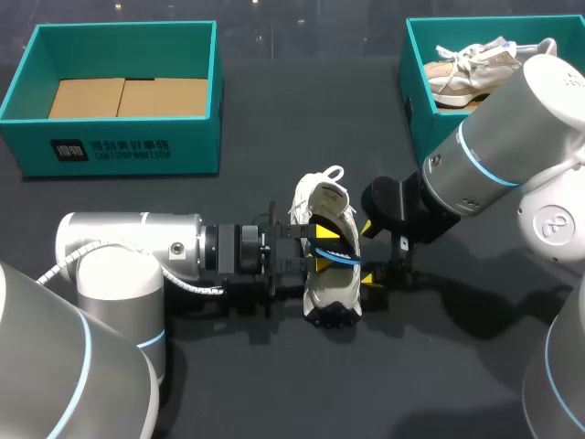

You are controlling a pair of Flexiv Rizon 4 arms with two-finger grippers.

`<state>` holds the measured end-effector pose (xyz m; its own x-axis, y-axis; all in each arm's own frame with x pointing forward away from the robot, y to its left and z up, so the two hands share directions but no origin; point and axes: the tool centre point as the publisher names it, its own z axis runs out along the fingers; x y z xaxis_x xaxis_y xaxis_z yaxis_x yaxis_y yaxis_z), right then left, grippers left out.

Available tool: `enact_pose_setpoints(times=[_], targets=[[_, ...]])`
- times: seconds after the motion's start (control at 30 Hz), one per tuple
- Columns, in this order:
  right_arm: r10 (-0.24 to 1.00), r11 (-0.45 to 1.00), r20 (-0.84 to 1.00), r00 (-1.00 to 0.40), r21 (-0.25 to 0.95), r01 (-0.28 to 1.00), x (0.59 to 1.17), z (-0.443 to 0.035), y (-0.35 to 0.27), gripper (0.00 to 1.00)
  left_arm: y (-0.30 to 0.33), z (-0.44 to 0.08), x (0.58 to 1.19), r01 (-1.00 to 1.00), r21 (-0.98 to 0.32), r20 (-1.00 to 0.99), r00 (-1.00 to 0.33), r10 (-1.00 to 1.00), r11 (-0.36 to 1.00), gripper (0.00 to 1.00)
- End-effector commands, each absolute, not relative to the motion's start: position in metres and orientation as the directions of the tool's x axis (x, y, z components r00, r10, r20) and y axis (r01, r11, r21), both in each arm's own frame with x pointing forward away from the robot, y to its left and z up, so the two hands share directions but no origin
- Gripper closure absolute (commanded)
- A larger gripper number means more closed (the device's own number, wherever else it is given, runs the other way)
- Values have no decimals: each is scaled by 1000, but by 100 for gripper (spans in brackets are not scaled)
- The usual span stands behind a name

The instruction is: Take the shoe out of the shoebox, open the shoe tongue, remove and reinsert the insole, then place the shoe into the shoebox

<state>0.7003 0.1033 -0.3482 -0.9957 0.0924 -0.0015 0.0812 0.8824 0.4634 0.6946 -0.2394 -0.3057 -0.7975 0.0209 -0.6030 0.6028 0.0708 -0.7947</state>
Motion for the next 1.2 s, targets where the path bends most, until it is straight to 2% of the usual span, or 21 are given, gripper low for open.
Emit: enact_pose_setpoints(times=[0.03,0.07,0.1,0.13,0.17,0.2,0.47,0.87,1.2], targets=[[94,883,-4,-996,463,81,699,-349,104,0,-236,-297,684,610,-790,-611,-792,10,66,60],[94,883,-4,-996,463,81,699,-349,104,0,-237,-295,682,613,-788,-613,-790,10,65,61],[94,883,-4,-996,463,81,699,-349,104,0,-238,-293,680,616,-785,-616,-787,11,62,69],[94,883,-4,-996,463,81,699,-349,104,0,-239,-292,678,625,-779,-625,-780,11,56,78],[94,883,-4,-996,463,81,699,-349,104,0,-239,-290,677,629,-775,-630,-777,12,54,94],[94,883,-4,-996,463,81,699,-349,104,0,-240,-290,677,637,-769,-638,-770,14,52,100],[94,883,-4,-996,463,81,699,-349,104,0,-246,-309,684,693,-715,-692,-721,44,95,100],[94,883,-4,-996,463,81,699,-349,104,0,-240,-335,709,679,-715,-686,-727,24,165,100],[94,883,-4,-996,463,81,699,-349,104,0,-236,-317,697,676,-724,-680,-733,17,139,100]])
